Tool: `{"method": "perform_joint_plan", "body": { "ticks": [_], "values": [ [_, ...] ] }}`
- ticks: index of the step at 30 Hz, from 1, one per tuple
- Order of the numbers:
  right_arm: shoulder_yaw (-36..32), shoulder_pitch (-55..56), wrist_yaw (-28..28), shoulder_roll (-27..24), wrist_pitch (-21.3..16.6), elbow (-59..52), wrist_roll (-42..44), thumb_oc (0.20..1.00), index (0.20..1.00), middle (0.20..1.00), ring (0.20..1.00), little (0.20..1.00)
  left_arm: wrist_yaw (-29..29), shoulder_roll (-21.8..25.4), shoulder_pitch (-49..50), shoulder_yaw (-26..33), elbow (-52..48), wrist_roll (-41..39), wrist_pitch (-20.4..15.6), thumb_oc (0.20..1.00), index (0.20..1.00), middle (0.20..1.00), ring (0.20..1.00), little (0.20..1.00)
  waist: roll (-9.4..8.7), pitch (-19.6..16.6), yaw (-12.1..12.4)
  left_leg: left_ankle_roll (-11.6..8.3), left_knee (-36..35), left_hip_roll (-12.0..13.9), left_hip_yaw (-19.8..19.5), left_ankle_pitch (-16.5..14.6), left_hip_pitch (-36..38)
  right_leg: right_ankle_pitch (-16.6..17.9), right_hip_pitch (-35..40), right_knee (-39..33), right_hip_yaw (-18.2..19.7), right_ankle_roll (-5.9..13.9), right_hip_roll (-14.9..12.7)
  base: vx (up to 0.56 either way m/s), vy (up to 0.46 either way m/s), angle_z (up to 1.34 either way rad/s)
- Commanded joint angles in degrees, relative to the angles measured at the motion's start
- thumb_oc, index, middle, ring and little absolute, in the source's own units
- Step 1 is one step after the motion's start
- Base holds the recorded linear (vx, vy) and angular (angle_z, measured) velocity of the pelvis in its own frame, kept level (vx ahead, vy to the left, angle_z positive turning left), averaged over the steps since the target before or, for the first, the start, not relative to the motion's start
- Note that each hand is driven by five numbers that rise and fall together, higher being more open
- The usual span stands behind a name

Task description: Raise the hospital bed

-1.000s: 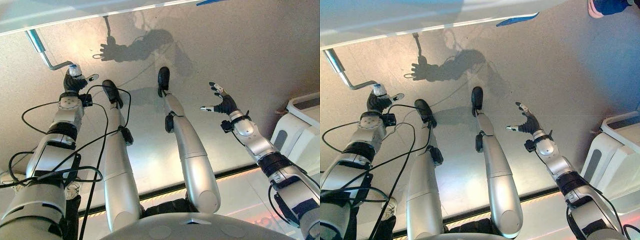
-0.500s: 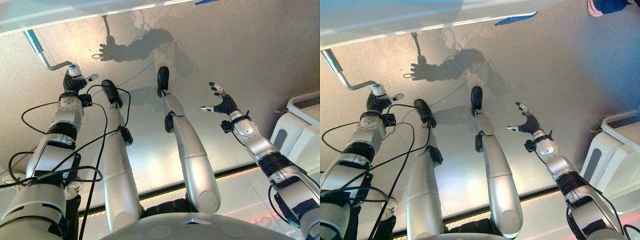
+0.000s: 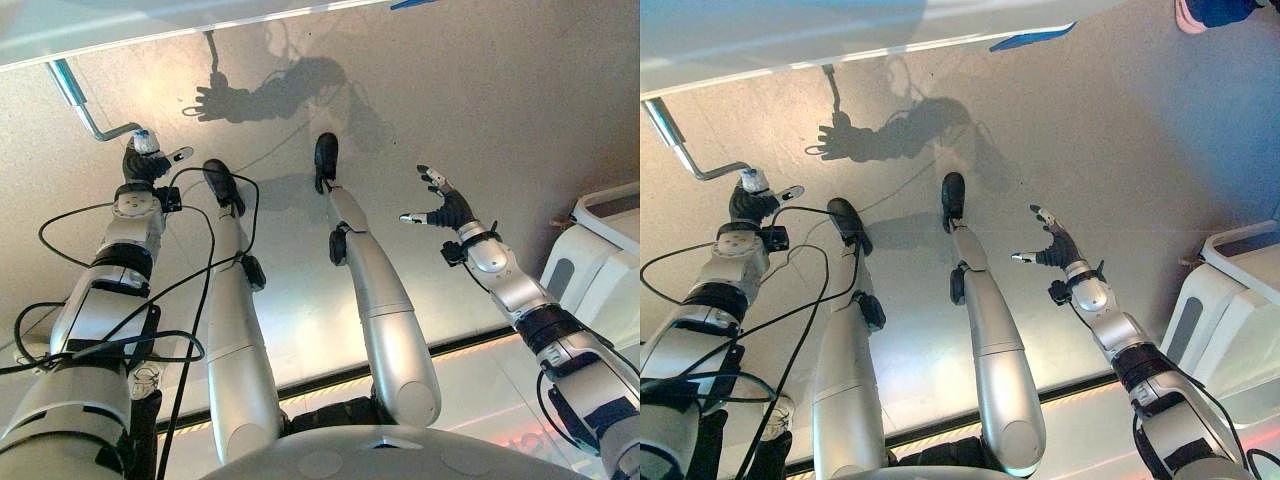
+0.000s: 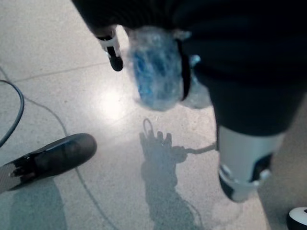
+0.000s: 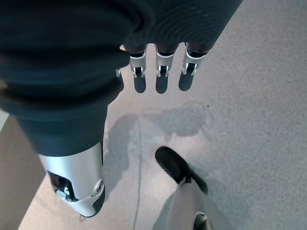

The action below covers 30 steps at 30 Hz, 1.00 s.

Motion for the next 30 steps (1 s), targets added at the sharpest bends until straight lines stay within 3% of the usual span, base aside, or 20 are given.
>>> {"method": "perform_joint_plan", "body": {
  "ticks": [1,8,9,10,30],
  "values": [
    [0.53,3.92,0.32,-1.45,-1.35,-2.2,-0.05,1.0,1.0,1.0,1.0,1.0,1.09,2.4,1.0,0.95,-0.05,1.06,-0.42,1.0,1.0,1.0,1.0,1.0,-3.41,-0.61,1.67,1.35,4.74,-1.66,-1.44,-2.31,-2.17,1.95,1.8,-1.72,0.77,8.58,-0.01,0.0,0.0,0.0],
    [0.51,4.0,0.43,-1.44,-1.4,-2.16,-0.15,1.0,1.0,1.0,1.0,1.0,1.16,2.24,0.96,0.89,-0.26,1.27,-0.51,1.0,1.0,1.0,1.0,1.0,-3.45,-0.61,1.66,1.4,4.84,-1.65,-1.42,-2.42,-2.32,1.83,1.65,-1.57,0.73,8.6,-0.03,0.0,0.0,0.0],
    [0.39,4.05,0.43,-1.46,-1.41,-2.21,-0.11,1.0,1.0,1.0,1.0,1.0,1.07,2.26,1.0,0.75,-0.56,1.29,-0.62,0.473,0.473,0.473,0.473,0.473,-3.41,-0.61,1.67,1.39,4.8,-1.67,-1.44,-2.4,-2.36,1.72,1.57,-1.45,0.76,8.56,0.0,0.0,0.0,0.0],
    [0.39,4.05,0.43,-1.46,-1.41,-2.22,-0.11,1.0,1.0,1.0,1.0,1.0,1.07,2.26,1.0,0.75,-0.56,1.29,-0.62,0.203,0.203,0.203,0.203,0.203,-3.41,-0.61,1.67,1.39,4.8,-1.67,-1.44,-2.4,-2.35,1.72,1.57,-1.45,0.76,8.56,0.0,0.0,0.0,0.0],
    [0.42,4.59,0.52,-1.65,-1.46,-2.83,-0.58,1.0,1.0,1.0,1.0,1.0,1.21,2.09,1.22,0.45,-1.24,1.34,-1.01,0.2,0.2,0.2,0.2,0.2,-3.33,-0.61,1.6,1.78,5.84,-1.78,-1.66,-3.11,-2.65,0.99,0.88,0.12,0.99,8.54,-0.01,0.0,0.0,0.0]
  ]
}}
